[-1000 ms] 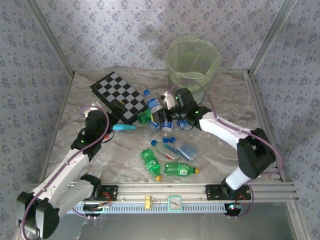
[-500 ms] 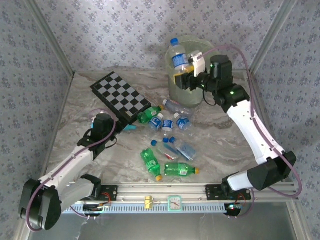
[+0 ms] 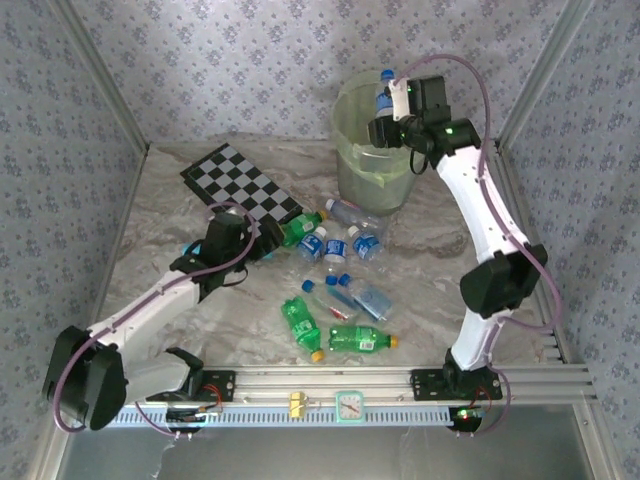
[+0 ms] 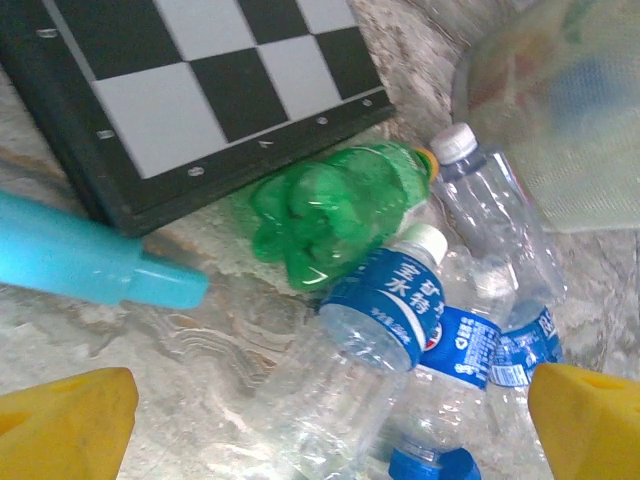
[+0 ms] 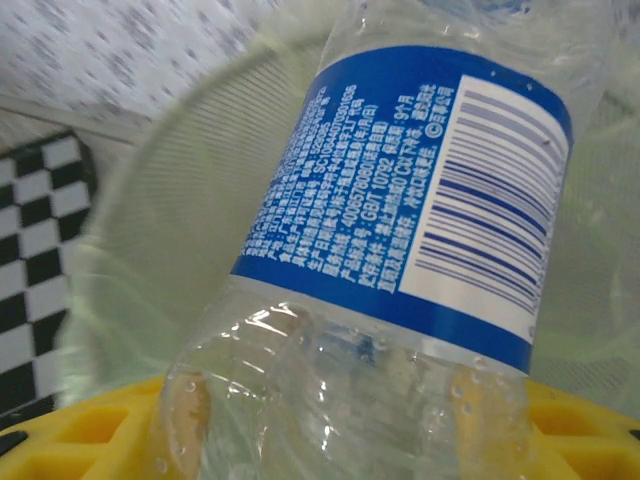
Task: Put the plastic bottles in the bin
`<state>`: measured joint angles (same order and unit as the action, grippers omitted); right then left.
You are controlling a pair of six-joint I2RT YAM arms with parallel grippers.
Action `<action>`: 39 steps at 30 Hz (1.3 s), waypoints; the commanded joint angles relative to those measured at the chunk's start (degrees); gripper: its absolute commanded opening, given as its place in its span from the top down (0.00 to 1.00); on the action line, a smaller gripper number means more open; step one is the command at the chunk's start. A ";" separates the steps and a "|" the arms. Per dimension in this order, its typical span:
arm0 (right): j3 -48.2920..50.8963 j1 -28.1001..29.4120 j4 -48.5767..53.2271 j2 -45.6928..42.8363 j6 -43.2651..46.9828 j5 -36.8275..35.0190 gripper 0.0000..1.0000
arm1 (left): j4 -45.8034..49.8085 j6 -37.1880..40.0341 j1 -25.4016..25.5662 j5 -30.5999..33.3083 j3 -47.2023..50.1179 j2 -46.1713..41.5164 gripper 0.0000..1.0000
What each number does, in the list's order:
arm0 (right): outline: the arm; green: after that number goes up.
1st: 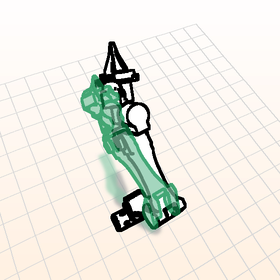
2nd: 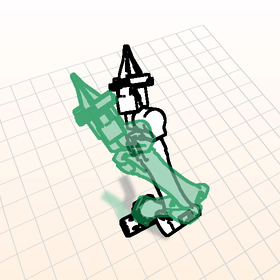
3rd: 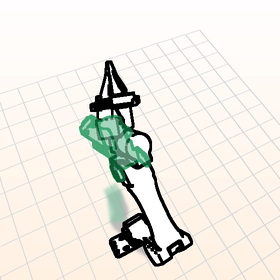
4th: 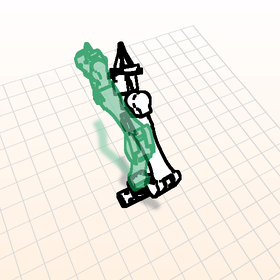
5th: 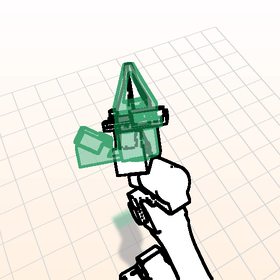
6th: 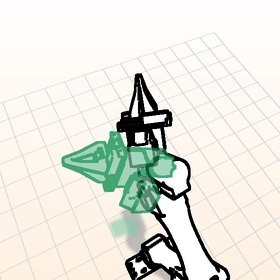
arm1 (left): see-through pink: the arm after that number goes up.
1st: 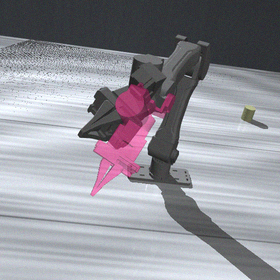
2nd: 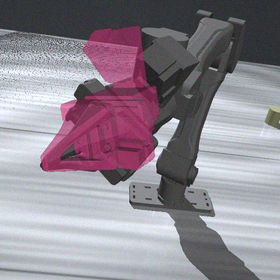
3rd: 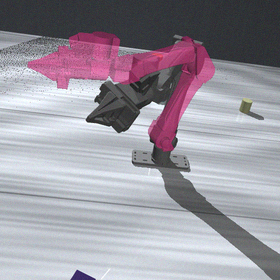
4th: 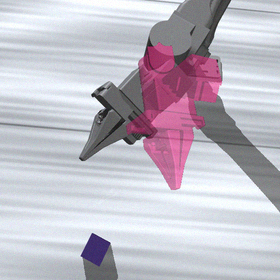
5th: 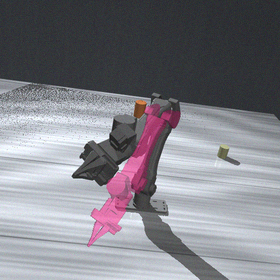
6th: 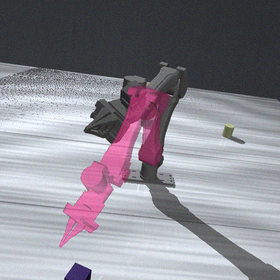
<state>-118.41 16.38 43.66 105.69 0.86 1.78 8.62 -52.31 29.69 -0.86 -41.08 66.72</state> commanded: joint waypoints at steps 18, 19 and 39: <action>-15.69 -2.78 11.66 9.47 -4.53 0.06 0.12 | 7.26 7.31 6.90 3.58 -6.99 4.57 0.00; -15.86 -2.66 11.35 8.79 -4.62 -0.13 0.08 | 7.46 7.31 7.16 3.70 -7.07 4.56 0.00; 39.00 6.02 -14.23 -35.62 -11.07 -6.45 0.00 | 24.08 0.81 26.84 7.40 -7.44 3.02 0.00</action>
<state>-86.67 21.76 34.76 74.30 -6.17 -3.22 26.87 -49.23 54.48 5.26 -47.13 71.02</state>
